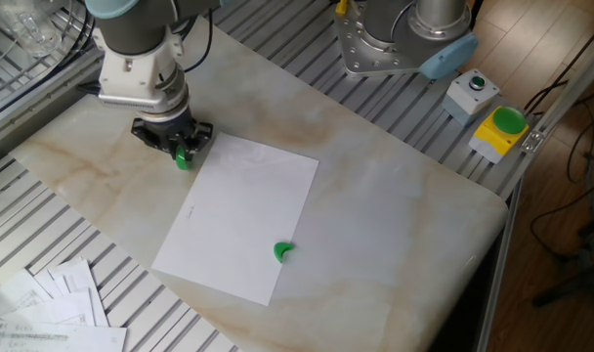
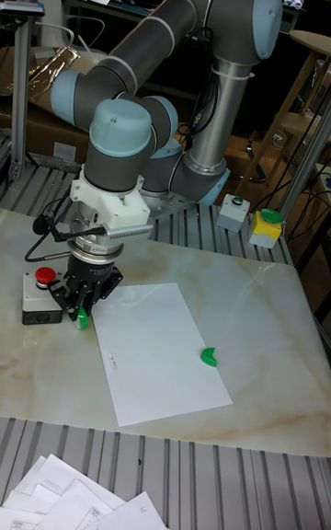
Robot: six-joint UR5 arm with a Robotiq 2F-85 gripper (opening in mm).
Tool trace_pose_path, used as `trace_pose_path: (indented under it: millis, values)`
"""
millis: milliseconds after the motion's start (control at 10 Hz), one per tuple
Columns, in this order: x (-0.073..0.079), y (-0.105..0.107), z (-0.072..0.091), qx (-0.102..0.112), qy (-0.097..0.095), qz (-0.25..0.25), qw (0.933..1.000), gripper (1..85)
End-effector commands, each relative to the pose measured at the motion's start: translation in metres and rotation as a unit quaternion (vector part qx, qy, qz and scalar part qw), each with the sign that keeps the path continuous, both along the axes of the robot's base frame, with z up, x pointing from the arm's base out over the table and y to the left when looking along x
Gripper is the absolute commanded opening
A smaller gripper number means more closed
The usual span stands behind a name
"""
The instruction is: Use the correction tape on paper
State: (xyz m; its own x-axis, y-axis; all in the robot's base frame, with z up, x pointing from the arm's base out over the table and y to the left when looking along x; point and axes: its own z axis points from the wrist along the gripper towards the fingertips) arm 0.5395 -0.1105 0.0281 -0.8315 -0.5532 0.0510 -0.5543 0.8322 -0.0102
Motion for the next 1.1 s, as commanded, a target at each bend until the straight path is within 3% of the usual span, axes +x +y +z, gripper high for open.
trace_pose_path:
  millis: [0, 400, 1000]
  values:
    - [0.0019, 0.0006, -0.0002, -0.003, 0.007, -0.006, 1.0, 28.7]
    - [-0.0021, -0.0012, 0.0, -0.013, 0.023, -0.014, 0.9995, 28.0]
    - [-0.0012, -0.0003, -0.0025, -0.019, 0.032, -0.018, 0.9991, 29.3]
